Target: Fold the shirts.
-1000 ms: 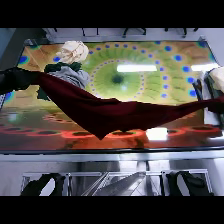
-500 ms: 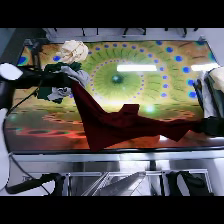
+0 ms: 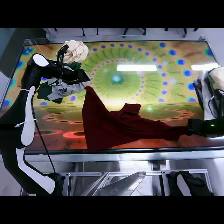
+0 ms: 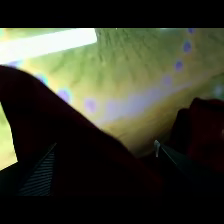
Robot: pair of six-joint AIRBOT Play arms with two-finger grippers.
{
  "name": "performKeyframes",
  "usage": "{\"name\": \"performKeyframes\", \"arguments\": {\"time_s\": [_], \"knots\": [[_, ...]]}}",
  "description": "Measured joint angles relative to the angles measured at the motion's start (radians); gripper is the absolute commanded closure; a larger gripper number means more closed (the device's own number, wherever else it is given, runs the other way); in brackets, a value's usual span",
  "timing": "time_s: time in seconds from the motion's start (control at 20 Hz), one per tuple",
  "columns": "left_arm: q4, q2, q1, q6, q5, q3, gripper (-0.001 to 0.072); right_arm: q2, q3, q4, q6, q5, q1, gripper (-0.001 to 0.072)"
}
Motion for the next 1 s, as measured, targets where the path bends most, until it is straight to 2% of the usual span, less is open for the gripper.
{"name": "performKeyframes", "arguments": {"time_s": [0.15,0.3,0.35,0.4,0.65,0.8,1.0], "knots": [[0.001,0.075,0.071,-0.016,-0.172,-0.089,0.013,-0.008,-0.005,0.029,0.0,-0.008,0.0,0.0685],[0.003,0.281,0.127,-0.033,-0.199,-0.399,0.0122,-0.012,-0.006,0.047,-0.001,-0.031,0.0,0.0685],[0.001,0.367,0.136,-0.036,-0.175,-0.531,0.0053,-0.012,-0.006,0.055,-0.002,-0.043,0.0,0.0685],[0.0,0.444,0.14,-0.044,-0.139,-0.656,0.0041,-0.013,-0.006,0.067,-0.005,-0.057,0.0,0.0685],[-0.011,0.695,0.085,-0.095,0.032,-1.149,0.0043,-0.014,-0.006,0.143,-0.024,-0.114,0.0,0.0685],[-0.026,0.716,0.045,-0.106,0.112,-1.287,0.0043,-0.014,-0.006,0.16,-0.026,-0.127,0.0,0.0685],[-0.059,0.637,-0.002,-0.095,0.169,-1.355,0.0044,-0.013,-0.006,0.169,-0.029,-0.134,0.0,0.0685]]}}
